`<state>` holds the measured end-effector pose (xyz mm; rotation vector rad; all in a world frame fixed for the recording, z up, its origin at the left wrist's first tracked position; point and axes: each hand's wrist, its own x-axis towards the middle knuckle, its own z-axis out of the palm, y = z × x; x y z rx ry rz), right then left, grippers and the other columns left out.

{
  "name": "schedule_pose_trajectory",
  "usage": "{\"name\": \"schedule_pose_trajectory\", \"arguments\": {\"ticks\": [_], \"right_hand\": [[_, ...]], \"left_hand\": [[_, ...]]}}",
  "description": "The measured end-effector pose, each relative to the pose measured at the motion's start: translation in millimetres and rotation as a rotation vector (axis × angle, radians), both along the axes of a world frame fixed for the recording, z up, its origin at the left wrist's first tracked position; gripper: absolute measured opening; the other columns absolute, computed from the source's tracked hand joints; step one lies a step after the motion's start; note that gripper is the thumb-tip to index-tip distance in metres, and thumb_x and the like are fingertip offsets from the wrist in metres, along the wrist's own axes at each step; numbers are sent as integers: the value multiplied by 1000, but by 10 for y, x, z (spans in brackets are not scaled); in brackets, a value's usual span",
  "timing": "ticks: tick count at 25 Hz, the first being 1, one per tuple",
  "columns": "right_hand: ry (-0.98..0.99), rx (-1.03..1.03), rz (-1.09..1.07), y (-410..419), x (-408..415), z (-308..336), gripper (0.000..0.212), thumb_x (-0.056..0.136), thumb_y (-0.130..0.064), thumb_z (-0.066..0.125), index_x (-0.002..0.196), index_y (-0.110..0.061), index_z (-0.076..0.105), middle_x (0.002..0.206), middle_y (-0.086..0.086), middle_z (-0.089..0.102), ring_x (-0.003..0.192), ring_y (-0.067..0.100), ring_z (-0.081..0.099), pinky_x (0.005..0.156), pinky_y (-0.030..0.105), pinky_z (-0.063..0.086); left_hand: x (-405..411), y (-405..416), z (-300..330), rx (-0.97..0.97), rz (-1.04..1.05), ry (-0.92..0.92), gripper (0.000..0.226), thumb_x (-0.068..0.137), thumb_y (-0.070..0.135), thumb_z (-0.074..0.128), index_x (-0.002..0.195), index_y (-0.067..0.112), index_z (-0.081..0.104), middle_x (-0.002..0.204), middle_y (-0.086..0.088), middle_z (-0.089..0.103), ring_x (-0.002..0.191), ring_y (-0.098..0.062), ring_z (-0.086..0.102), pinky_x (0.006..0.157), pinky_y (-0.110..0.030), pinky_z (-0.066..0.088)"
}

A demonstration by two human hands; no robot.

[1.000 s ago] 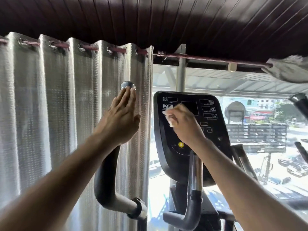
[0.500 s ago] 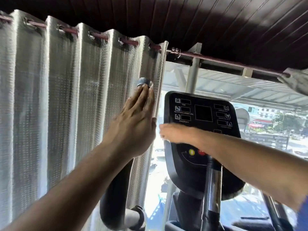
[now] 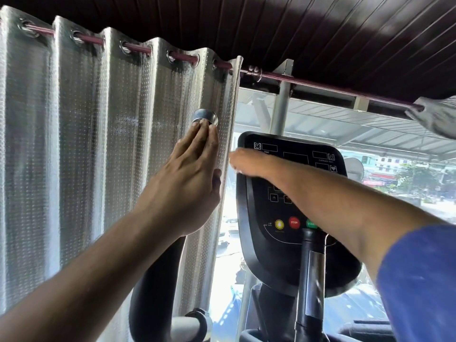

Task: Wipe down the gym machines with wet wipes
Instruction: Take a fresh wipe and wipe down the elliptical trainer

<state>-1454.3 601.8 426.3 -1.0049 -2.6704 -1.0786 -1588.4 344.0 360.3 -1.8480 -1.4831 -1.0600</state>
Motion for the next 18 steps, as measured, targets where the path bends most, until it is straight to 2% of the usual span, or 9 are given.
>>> {"name": "schedule_pose_trajectory", "arguments": {"ticks": [1, 3, 5, 6, 8, 10, 12, 15, 18], "right_hand": [[117, -29, 39, 57, -48, 112, 45, 104, -25, 37, 144, -7, 51, 148, 15, 50, 139, 32, 45, 114, 43, 36], [95, 106, 100, 130, -54, 230, 46, 100, -30, 34, 144, -21, 47, 152, 5, 45, 141, 25, 39, 110, 41, 37], [69, 99, 92, 174, -34, 129, 26, 98, -21, 34, 108, -31, 55, 115, -5, 54, 113, 19, 43, 81, 28, 38], [53, 39, 69, 181, -21, 59, 24, 98, -12, 37, 100, -27, 56, 104, -4, 52, 101, 17, 41, 72, 26, 34], [67, -136, -2, 210, 46, -178, 21, 97, 0, 48, 95, -15, 63, 101, -1, 54, 85, 9, 48, 68, 21, 39], [2, -255, -24, 159, 146, -470, 34, 95, -3, 62, 75, -28, 54, 89, -8, 53, 78, 6, 55, 69, 23, 51], [-103, -358, -24, -112, 170, -729, 44, 94, -8, 68, 62, -29, 45, 75, -7, 52, 64, 7, 53, 60, 27, 51], [-373, -419, -48, -519, 210, -1032, 32, 94, -7, 68, 66, -16, 57, 61, -7, 51, 48, 4, 44, 48, 18, 38], [-520, -419, -48, -655, 217, -1154, 5, 91, -6, 70, 87, -4, 71, 79, 3, 71, 59, 10, 61, 50, 24, 49]], "left_hand": [[-3, -16, -3, -13, 0, -13, 70, 105, 37, 25, 164, 15, -6, 172, -1, -11, 156, -8, -19, 130, -35, 4], [14, -23, 6, -21, 10, 3, 72, 103, 38, 24, 164, 16, -6, 172, 0, -11, 156, -6, -20, 129, -32, 1], [-1, -26, 3, -22, 6, 1, 70, 107, 36, 28, 164, 16, -7, 172, 1, -12, 155, -6, -21, 130, -35, 3], [-5, -21, 2, -30, -4, 1, 71, 108, 34, 32, 164, 16, -7, 172, 0, -12, 156, -7, -21, 130, -37, 5], [-2, -13, 14, -30, 3, 4, 73, 107, 33, 36, 164, 15, -7, 172, -1, -12, 156, -8, -19, 130, -39, 7], [-2, 0, 12, -30, 6, 3, 75, 106, 34, 36, 164, 14, -7, 172, -1, -11, 157, -9, -19, 130, -40, 9], [2, -5, 19, -30, 14, 12, 75, 106, 34, 36, 164, 13, -6, 173, -3, -10, 157, -11, -17, 130, -42, 10], [-1, 1, 22, -16, 21, 0, 74, 106, 30, 39, 164, 11, -4, 173, -6, -6, 158, -13, -13, 130, -42, 11], [4, 35, 26, -6, 43, 37, 74, 106, 27, 41, 164, 9, -2, 173, -8, -4, 159, -16, -11, 129, -44, 15]]}}
